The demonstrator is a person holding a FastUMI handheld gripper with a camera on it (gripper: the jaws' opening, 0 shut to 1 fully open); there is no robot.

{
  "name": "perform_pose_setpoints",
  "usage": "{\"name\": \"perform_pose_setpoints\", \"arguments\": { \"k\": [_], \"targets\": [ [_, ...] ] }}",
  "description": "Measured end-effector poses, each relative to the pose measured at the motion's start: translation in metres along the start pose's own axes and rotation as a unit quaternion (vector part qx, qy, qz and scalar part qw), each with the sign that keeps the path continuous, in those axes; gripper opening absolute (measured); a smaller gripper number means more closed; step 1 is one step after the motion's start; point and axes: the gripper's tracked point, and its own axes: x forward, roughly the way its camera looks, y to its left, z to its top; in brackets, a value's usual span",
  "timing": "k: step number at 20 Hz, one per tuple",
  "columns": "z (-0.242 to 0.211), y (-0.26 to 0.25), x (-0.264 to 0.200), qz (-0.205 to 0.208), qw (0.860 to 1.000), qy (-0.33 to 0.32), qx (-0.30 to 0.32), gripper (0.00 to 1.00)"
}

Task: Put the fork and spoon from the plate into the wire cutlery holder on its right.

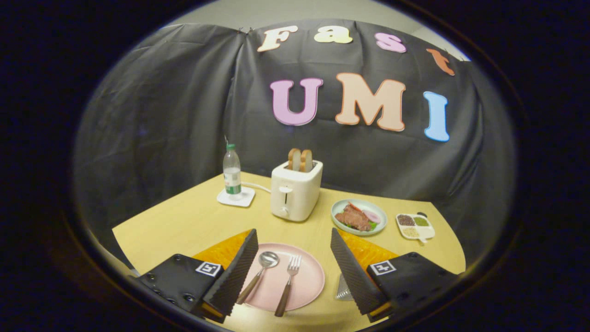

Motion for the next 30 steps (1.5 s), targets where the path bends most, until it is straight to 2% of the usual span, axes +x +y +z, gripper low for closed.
{"name": "perform_pose_setpoints", "arguments": {
  "k": [9,13,20,22,26,27,30],
  "targets": [
    [-0.112,0.002,0.031,0.003,0.99,0.139,-0.035,1.0],
    [-0.141,0.003,0.036,0.006,0.982,0.183,-0.052,0.77],
    [-0.157,0.002,0.041,0.005,0.974,0.22,-0.058,0.33],
    [-0.159,-0.004,0.043,-0.007,0.972,0.225,-0.063,0.26],
    [-0.159,-0.001,0.039,0.008,0.969,0.24,-0.061,0.14],
    [-0.151,-0.002,0.039,0.004,0.972,0.224,-0.07,0.11],
    [-0.138,-0.011,0.033,0.0,0.967,0.229,-0.111,0.07]
  ]
}}
